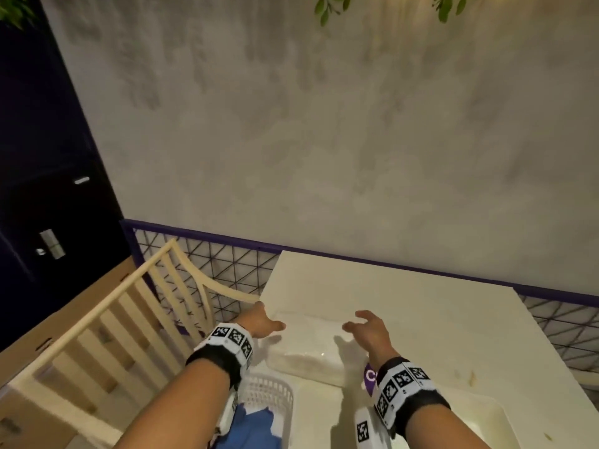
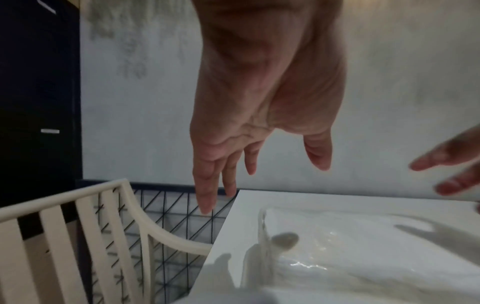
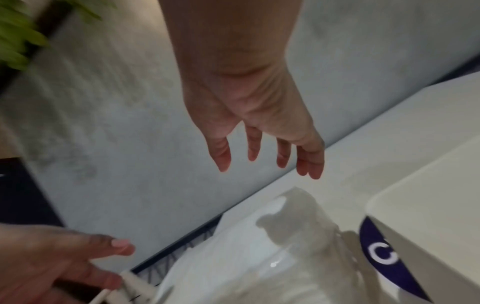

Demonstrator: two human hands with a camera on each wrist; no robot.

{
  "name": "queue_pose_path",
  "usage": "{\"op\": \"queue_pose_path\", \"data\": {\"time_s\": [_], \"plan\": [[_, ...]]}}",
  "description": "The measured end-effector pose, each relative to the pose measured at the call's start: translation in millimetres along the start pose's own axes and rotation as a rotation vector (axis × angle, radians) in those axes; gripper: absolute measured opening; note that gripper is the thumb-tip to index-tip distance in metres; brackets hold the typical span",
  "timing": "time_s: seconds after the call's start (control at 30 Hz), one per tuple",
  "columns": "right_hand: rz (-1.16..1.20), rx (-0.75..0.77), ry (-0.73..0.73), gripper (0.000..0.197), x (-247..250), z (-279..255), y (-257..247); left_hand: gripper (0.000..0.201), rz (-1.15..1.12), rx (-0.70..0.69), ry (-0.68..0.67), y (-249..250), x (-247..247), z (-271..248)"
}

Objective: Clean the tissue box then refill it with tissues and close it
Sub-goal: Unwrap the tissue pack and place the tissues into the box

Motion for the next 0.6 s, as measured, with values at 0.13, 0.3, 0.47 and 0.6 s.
{"op": "queue_pose_path", "data": {"time_s": [0.13,0.3,0.47,0.6], "plan": [[-0.066,-0.176,0.019,0.086,-7,33,40,0.072,0.127,0.068,-0.076,8,-17,25],[0.060,-0.287,-0.082,0.087,-36,46,75,0.065,0.201,0.129,-0.120,8,-36,31],[0.074,-0.225,-0.096,0.072,-31,39,67,0.063,0.082,0.131,-0.073,17,-30,26],[0.066,-0.059,-0.061,0.060,17,20,10,0.062,0.010,0.036,0.026,49,-1,7]]}}
Point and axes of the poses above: each hand's wrist, its own z-axis towards the middle knuckle, its own x-axis out of the back of the hand, y = z × x, the point moved 10 cm from there along z, towards the middle knuckle
